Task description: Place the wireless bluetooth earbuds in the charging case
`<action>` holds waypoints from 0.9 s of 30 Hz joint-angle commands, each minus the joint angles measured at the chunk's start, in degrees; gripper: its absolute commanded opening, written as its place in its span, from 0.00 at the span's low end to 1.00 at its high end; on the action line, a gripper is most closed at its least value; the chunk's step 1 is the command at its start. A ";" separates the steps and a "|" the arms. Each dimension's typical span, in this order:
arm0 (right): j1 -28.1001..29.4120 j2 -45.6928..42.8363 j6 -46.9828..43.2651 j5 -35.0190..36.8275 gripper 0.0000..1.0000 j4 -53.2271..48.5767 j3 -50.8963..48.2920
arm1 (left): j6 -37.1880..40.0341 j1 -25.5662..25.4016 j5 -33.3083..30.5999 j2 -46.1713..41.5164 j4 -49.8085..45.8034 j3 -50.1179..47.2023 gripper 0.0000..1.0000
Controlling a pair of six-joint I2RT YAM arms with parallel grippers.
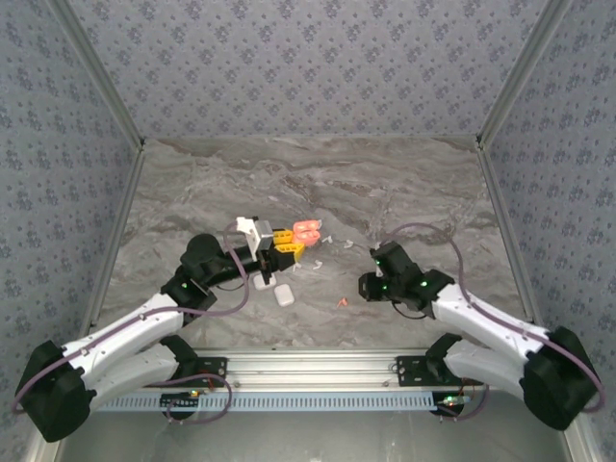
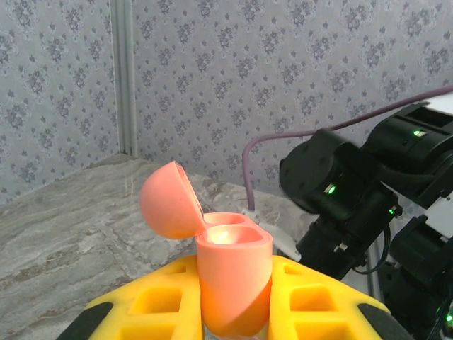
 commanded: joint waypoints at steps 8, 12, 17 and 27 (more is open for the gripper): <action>-0.16 -15.96 -20.09 -0.66 0.24 7.09 8.47 | -5.60 -1.97 0.87 3.12 3.65 1.60 0.00; -0.29 -15.46 -26.88 -6.39 0.24 10.92 14.12 | -5.95 -3.02 1.01 4.54 3.69 3.00 0.00; -0.21 -13.47 -30.06 -13.72 0.24 14.28 19.09 | -6.20 -4.06 0.95 5.85 4.11 4.41 0.00; 0.73 -12.16 -31.00 -17.54 0.23 15.18 19.66 | -9.26 -4.83 0.51 7.08 7.92 5.20 0.00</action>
